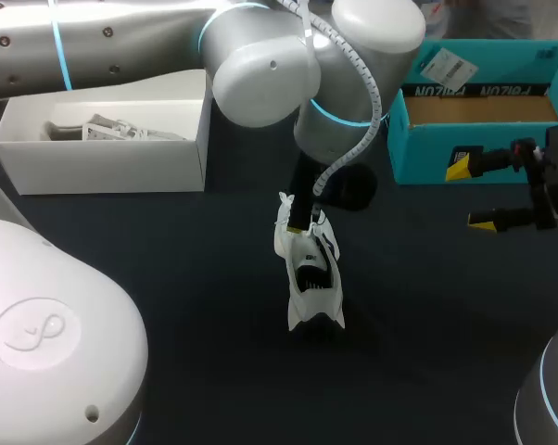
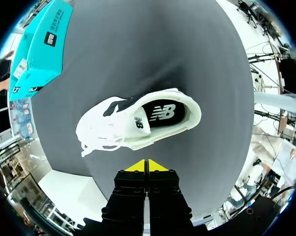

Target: Take the shoe out of the shoebox, open the shoe tongue, remove and reinsert the insole, then place the shoe into the shoebox

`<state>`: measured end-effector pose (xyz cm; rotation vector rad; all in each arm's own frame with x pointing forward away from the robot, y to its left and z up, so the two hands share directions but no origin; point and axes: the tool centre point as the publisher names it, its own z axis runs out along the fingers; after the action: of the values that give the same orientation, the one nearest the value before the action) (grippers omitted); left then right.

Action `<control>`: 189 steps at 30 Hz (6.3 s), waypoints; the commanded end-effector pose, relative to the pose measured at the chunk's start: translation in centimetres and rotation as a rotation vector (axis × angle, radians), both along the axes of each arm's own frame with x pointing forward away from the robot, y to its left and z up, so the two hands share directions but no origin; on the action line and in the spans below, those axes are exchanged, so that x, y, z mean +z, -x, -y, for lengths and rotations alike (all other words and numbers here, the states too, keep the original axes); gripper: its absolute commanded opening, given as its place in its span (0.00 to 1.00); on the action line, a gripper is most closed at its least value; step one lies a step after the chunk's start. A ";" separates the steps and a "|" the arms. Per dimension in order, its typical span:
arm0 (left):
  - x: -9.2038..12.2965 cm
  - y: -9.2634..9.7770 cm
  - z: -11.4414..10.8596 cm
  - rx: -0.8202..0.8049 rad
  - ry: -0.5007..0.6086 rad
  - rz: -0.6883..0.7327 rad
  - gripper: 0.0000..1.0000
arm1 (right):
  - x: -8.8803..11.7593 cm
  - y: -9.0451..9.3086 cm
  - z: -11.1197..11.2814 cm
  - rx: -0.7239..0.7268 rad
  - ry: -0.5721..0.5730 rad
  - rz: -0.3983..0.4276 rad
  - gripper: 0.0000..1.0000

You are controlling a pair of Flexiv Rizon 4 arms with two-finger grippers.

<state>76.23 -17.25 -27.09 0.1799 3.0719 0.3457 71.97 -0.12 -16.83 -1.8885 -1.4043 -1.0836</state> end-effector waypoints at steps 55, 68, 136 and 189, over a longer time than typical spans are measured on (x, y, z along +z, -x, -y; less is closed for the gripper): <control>-4.0 7.9 2.5 0.152 0.221 -0.046 1.00 | 0.0 0.1 -0.1 -0.002 0.003 -0.002 1.00; -7.6 9.2 4.7 0.114 0.228 -0.024 1.00 | 0.0 0.1 -0.1 -0.002 0.003 -0.002 1.00; 4.6 7.0 3.4 0.247 0.110 -0.080 0.00 | 0.0 0.1 -0.1 -0.002 0.003 -0.002 1.00; 12.5 -1.3 -0.3 0.297 0.209 -0.113 0.00 | 0.0 0.1 -0.1 -0.002 0.003 -0.002 1.00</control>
<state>76.04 -18.63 -14.38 -0.2806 3.1932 0.0511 71.97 -0.12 -16.83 -1.8885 -1.4042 -1.0837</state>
